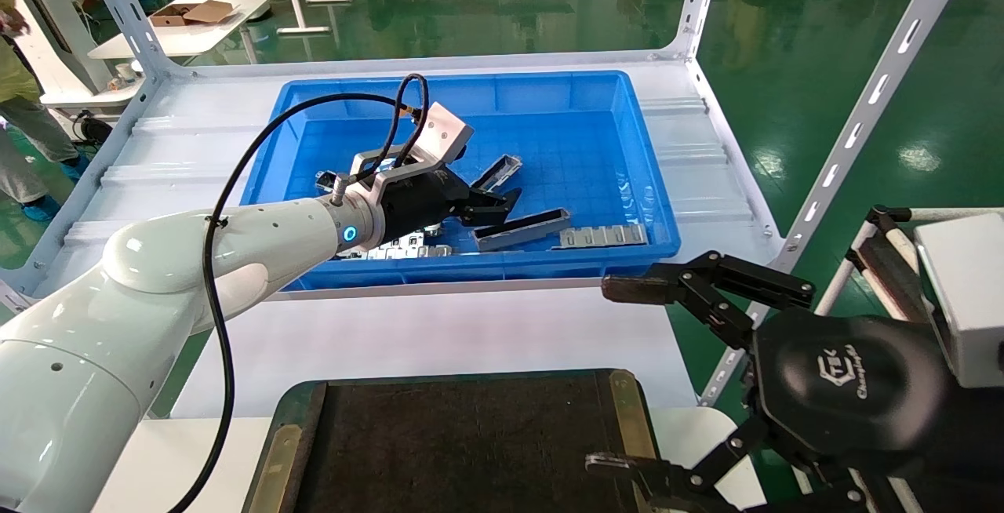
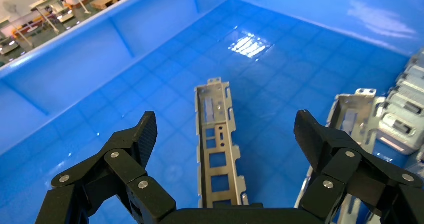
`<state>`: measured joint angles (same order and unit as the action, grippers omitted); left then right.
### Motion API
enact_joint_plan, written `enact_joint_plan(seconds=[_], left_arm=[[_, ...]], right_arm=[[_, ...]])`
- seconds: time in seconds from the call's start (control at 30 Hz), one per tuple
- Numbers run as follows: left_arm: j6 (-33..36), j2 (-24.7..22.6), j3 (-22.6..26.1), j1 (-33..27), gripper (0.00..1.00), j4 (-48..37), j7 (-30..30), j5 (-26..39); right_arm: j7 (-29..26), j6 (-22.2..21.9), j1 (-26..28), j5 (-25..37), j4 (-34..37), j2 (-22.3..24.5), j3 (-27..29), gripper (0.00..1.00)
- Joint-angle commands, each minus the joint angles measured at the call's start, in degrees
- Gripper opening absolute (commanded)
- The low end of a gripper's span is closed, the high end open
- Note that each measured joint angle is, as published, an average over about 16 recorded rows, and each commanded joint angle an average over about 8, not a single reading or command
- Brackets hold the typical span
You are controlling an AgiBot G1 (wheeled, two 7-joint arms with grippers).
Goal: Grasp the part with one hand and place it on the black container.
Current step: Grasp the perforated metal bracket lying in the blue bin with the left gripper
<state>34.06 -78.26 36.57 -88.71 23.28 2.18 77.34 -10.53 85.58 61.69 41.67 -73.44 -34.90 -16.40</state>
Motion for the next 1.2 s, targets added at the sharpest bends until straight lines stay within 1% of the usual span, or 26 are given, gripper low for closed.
enact_joint_plan(seconds=[0.03, 0.23, 0.27, 0.3, 0.73, 1.2], left_arm=[[-0.98, -0.06, 1.39, -0.01, 0.88, -0.41, 0.28, -0.73], [-2.81, -0.04, 5.2, -0.34, 0.13, -0.8, 1.55, -2.98], [-3.09, -0.04, 5.8, -0.41, 0.05, -0.84, 1.79, -3.37], [-3.35, -0.04, 6.36, -0.47, 0.0, -0.87, 2.04, -3.75], [-6.25, 0.06, 13.18, -0.79, 0.0, -0.77, 5.13, -8.25], [-8.3, 0.17, 18.14, -0.89, 0.0, -1.2, 5.35, -12.53]], right_arm=[[0.0, 0.0, 0.0, -0.01, 0.0, 0.0, -0.01, 0.9], [0.02, -0.01, 0.01, -0.02, 0.0, 0.01, -0.03, 0.16], [0.02, -0.02, 0.01, -0.02, 0.0, 0.01, -0.04, 0.06], [0.02, -0.02, 0.01, -0.03, 0.0, 0.02, -0.04, 0.01], [0.04, -0.04, 0.02, -0.06, 0.0, 0.04, -0.09, 0.0], [0.07, -0.06, 0.03, -0.1, 0.0, 0.06, -0.14, 0.0]])
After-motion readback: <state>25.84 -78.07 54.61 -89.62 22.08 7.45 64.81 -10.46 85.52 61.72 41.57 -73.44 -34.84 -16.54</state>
